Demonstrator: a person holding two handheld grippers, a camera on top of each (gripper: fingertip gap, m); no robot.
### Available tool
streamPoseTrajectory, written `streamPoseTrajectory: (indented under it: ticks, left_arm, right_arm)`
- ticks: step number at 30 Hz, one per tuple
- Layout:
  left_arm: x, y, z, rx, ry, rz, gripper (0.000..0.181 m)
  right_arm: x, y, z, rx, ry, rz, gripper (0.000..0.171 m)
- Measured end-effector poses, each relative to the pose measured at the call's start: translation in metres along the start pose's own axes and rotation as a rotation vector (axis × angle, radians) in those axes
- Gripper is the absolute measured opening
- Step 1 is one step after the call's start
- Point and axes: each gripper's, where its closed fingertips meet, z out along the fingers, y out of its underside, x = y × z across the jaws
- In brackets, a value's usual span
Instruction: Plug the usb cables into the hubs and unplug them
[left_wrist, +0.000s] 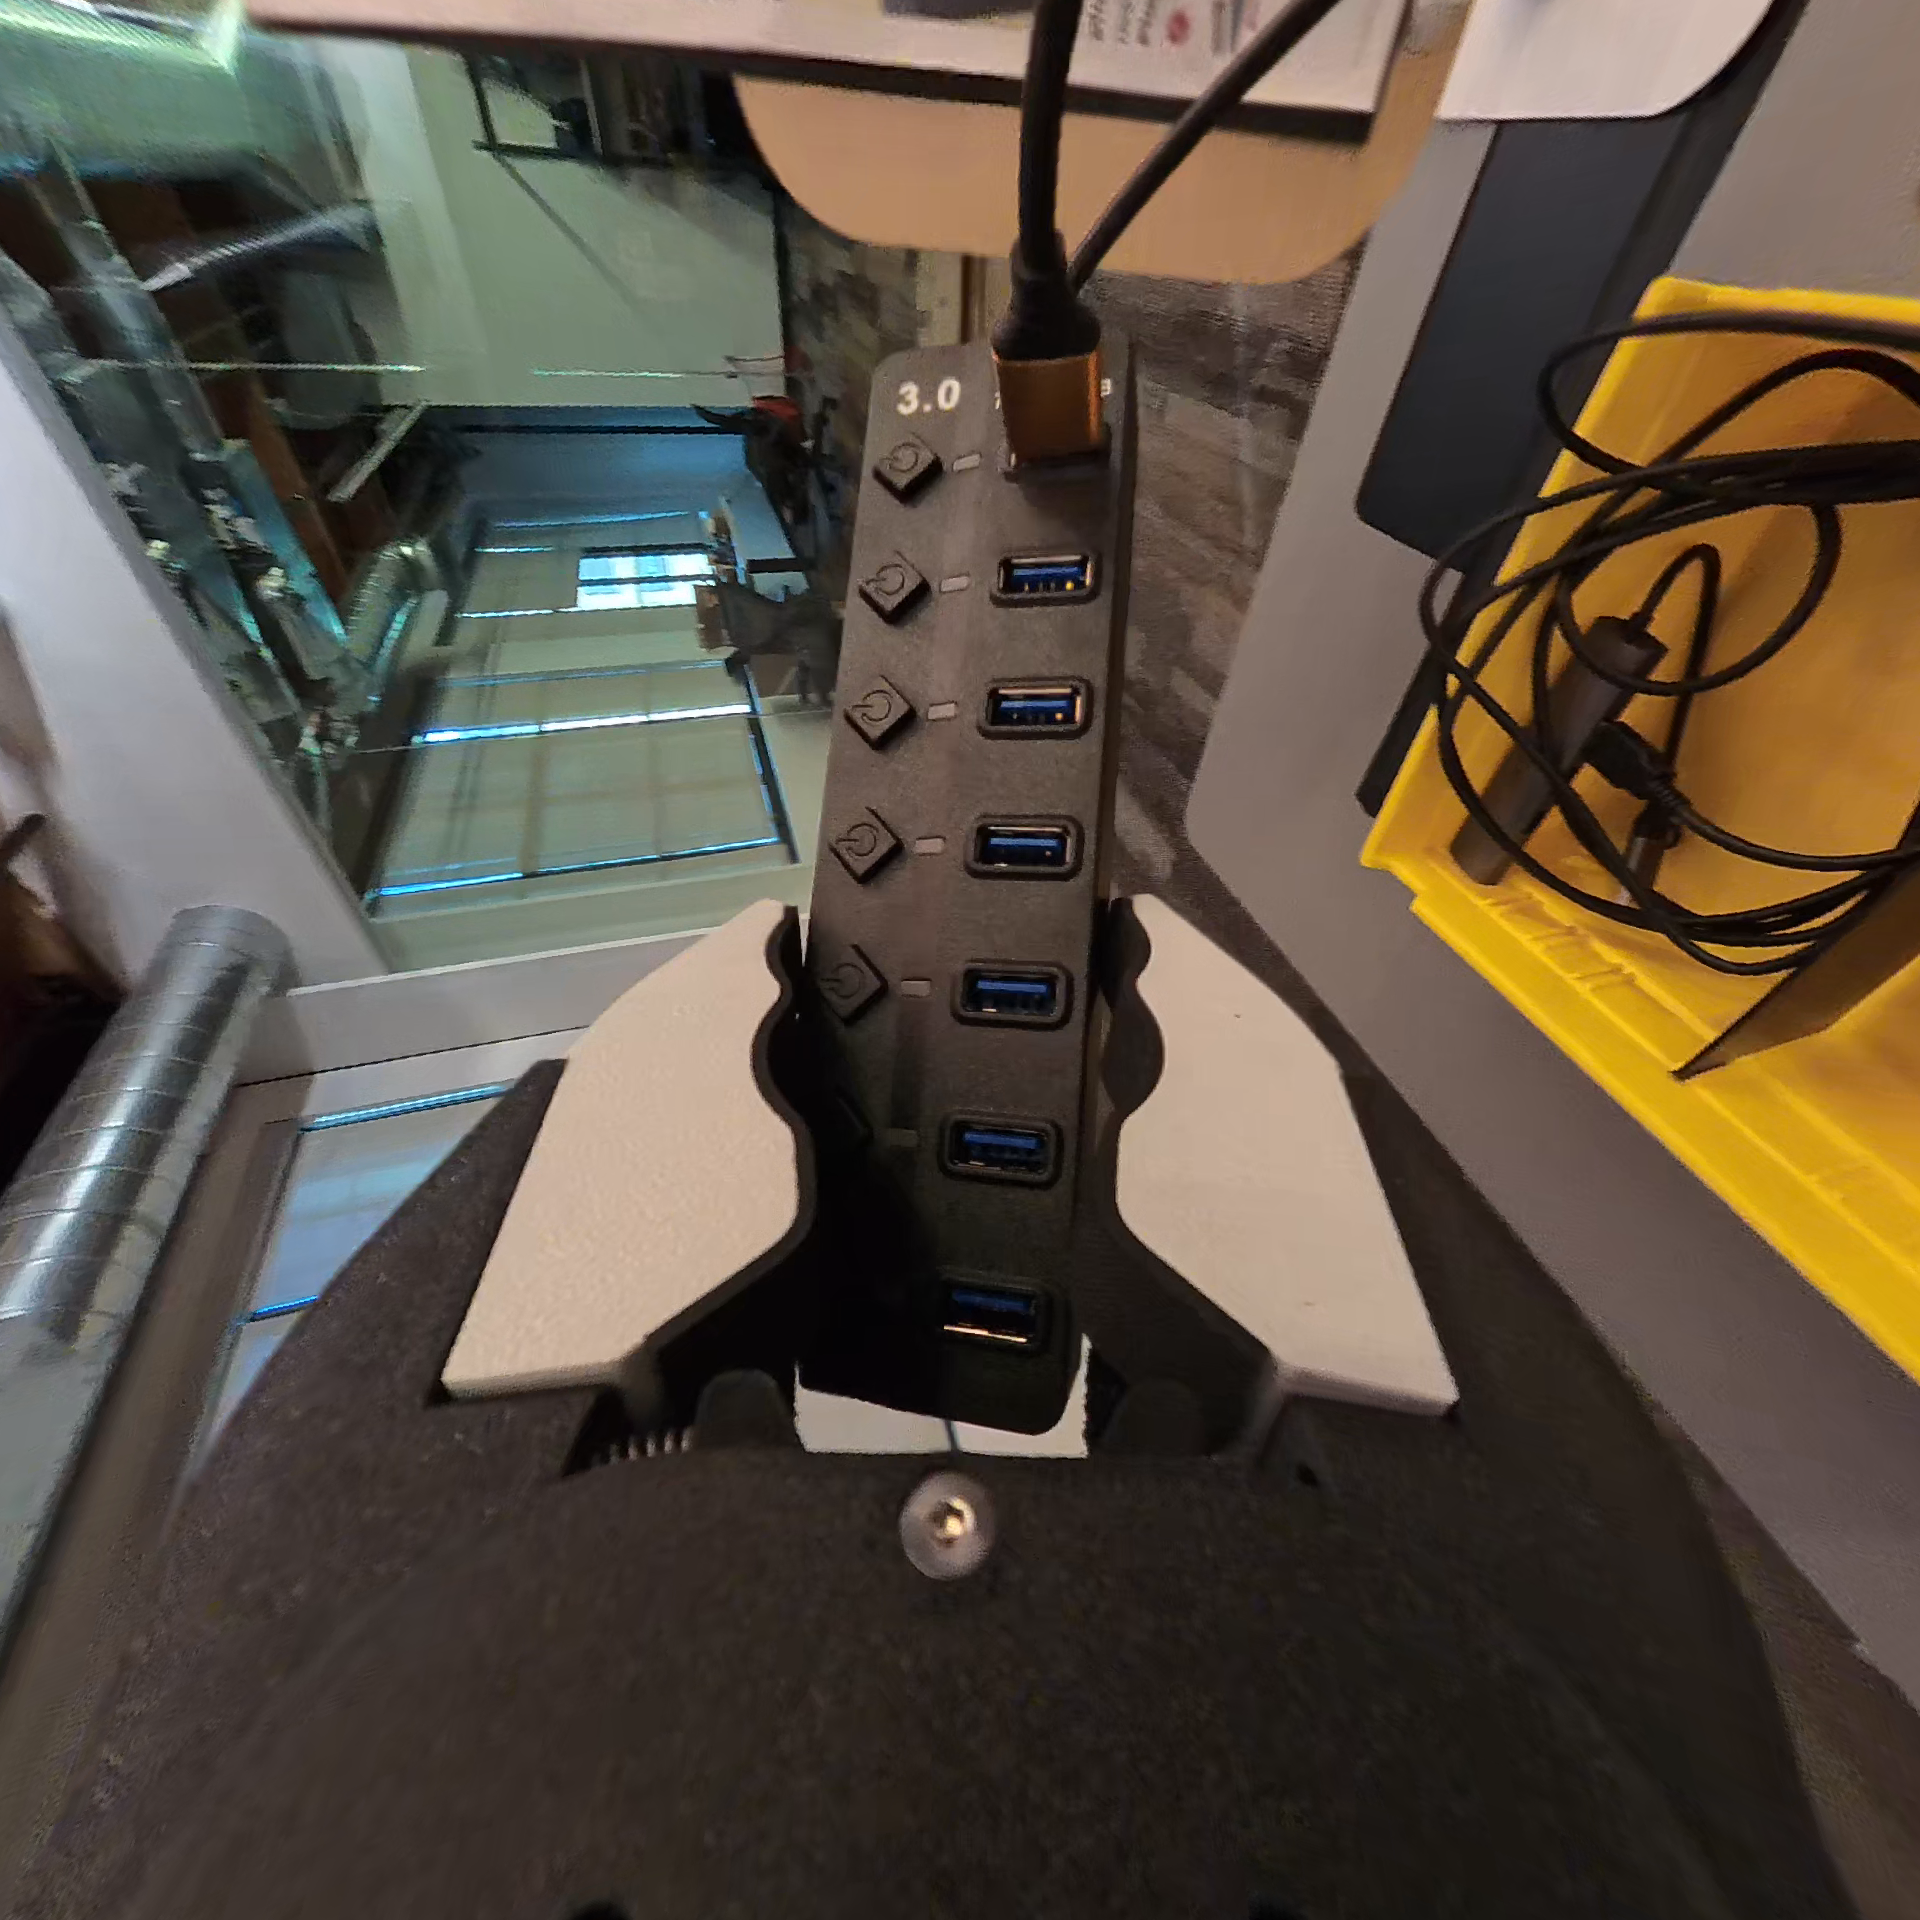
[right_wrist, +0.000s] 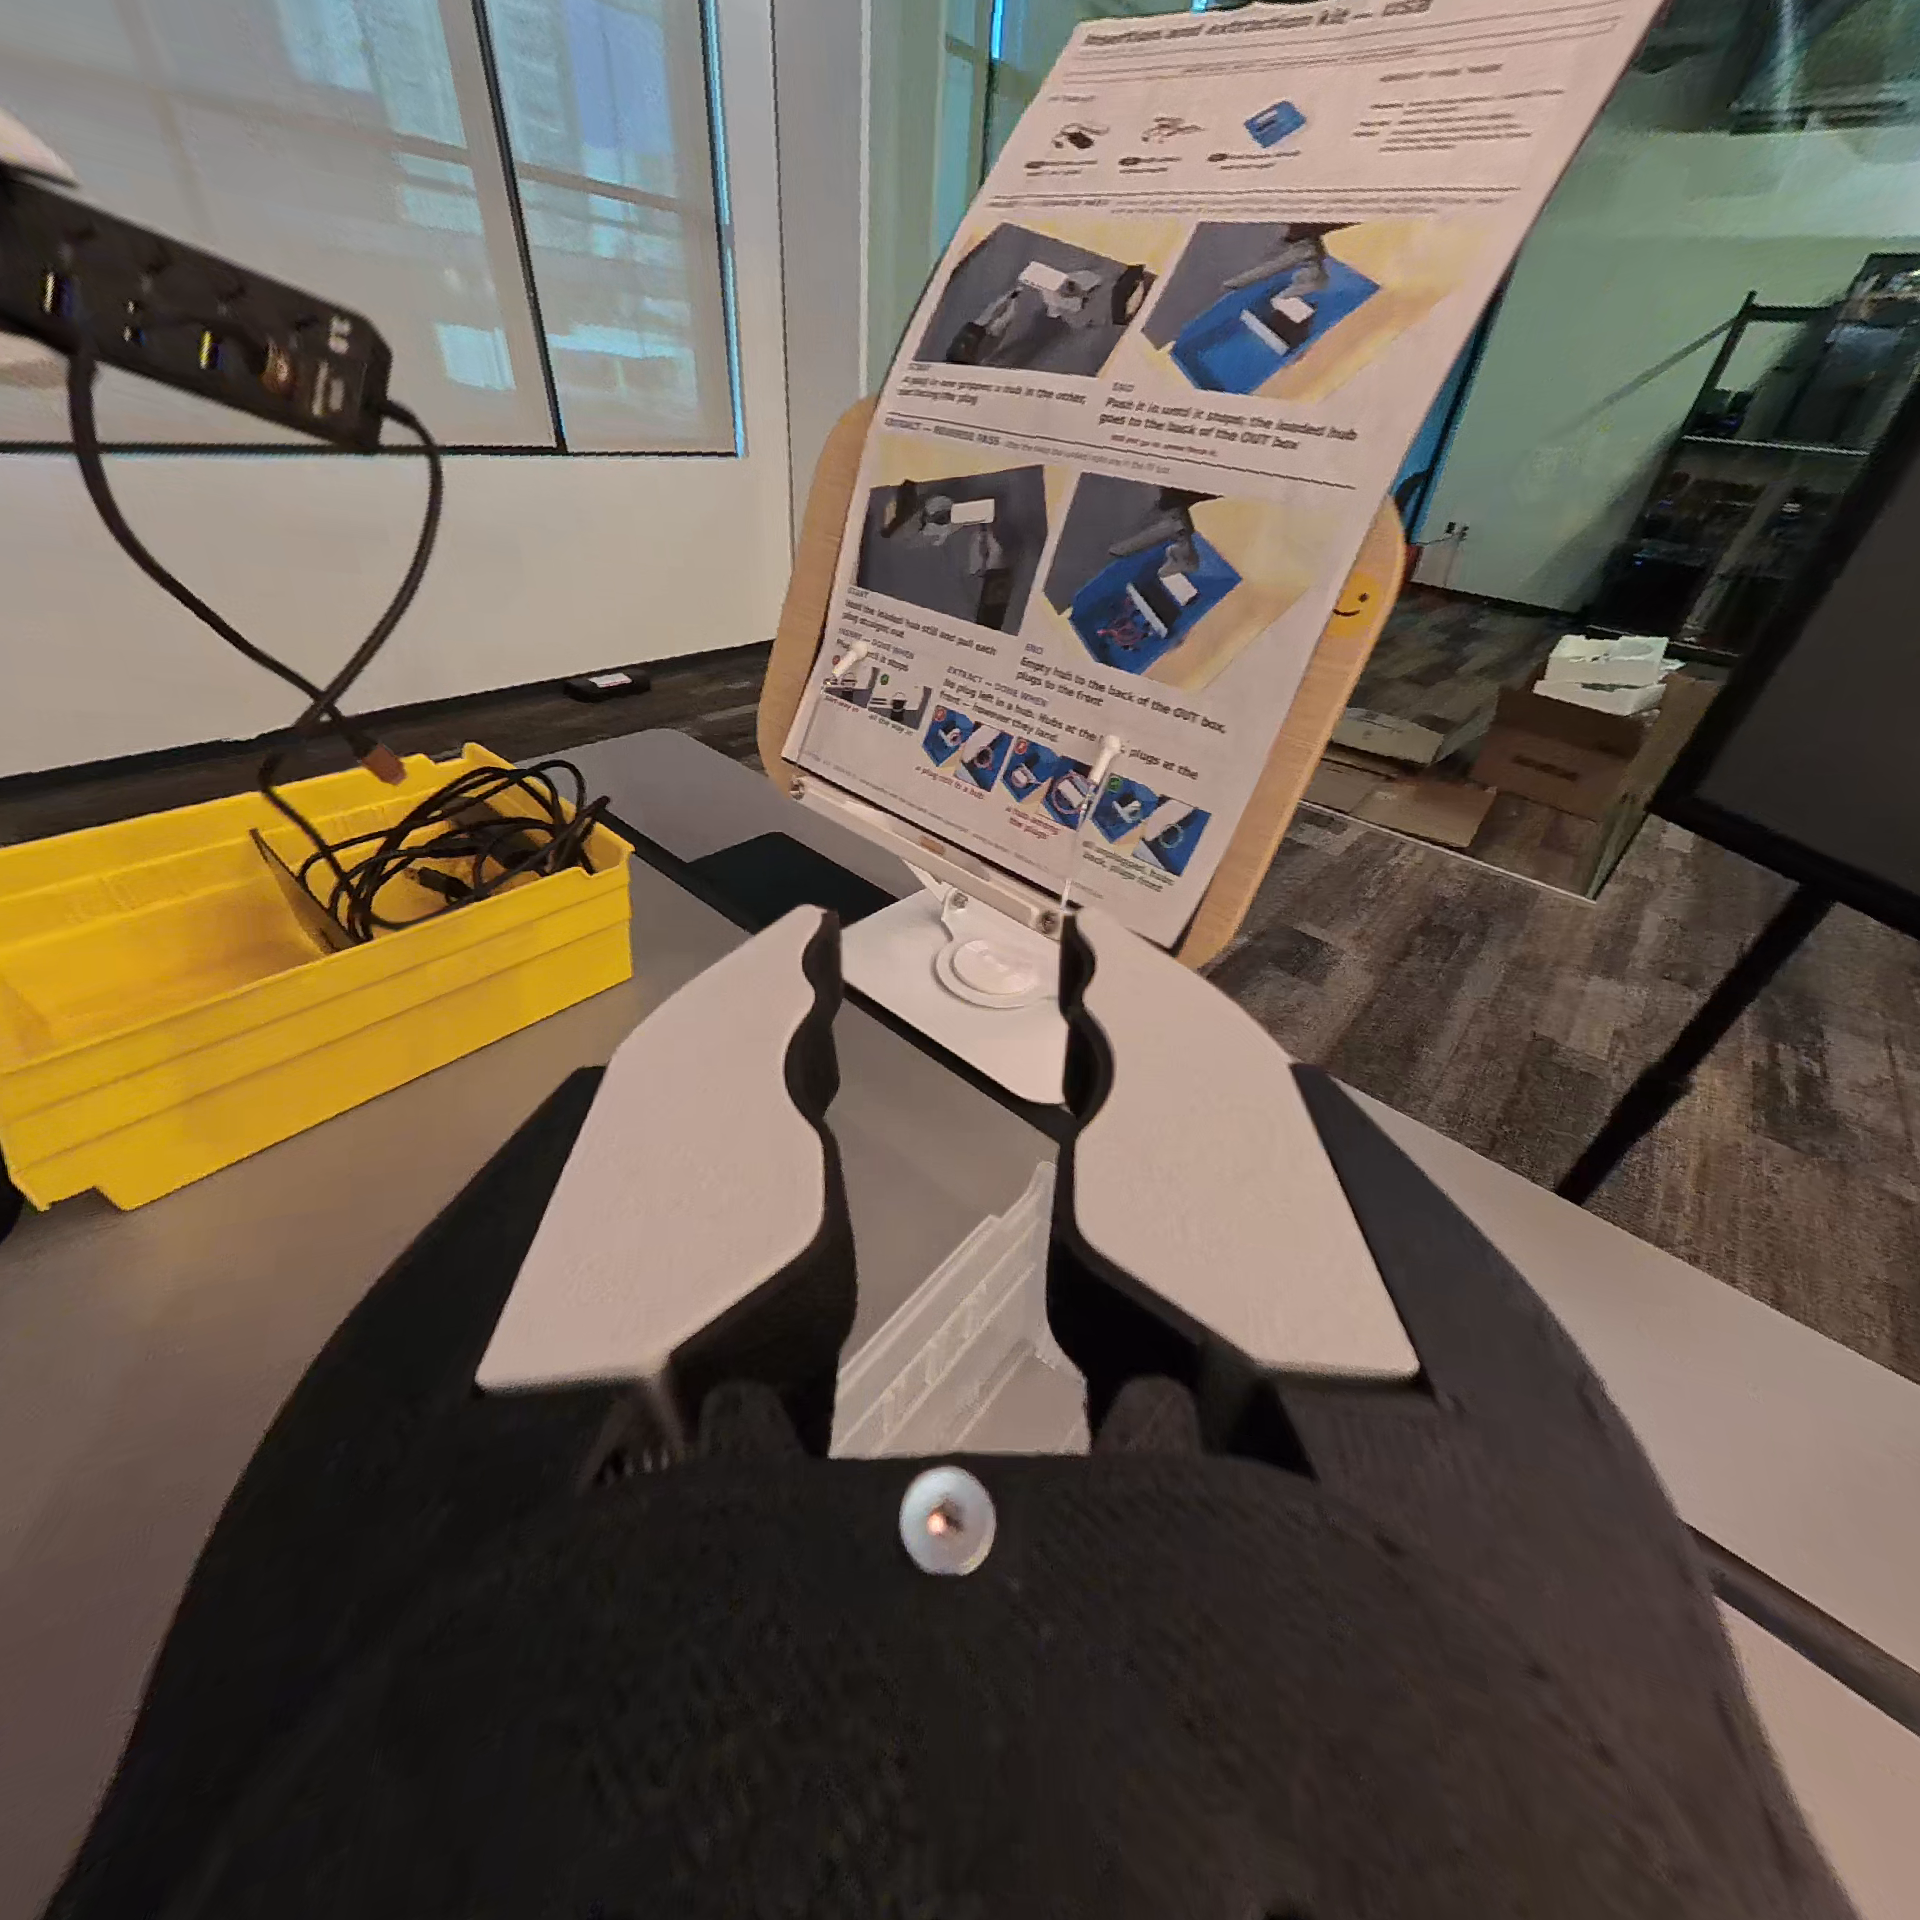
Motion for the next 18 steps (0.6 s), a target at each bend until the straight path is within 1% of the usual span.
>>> streamPoseTrajectory:
  ticks: [5,10,18]
  left_arm:
    - [-0.039,-0.029,-0.034,0.019,-0.082,0.017,0.055]
    - [-0.068,-0.062,-0.066,0.061,-0.152,0.030,0.055]
    - [-0.103,-0.099,-0.094,0.088,-0.238,0.038,0.055]
  right_arm:
    - [-0.012,0.002,0.005,-0.016,-0.040,0.011,0.041]
    - [-0.021,0.000,0.006,-0.022,-0.073,0.023,0.041]
    - [-0.029,-0.004,0.003,-0.016,-0.110,0.027,0.041]
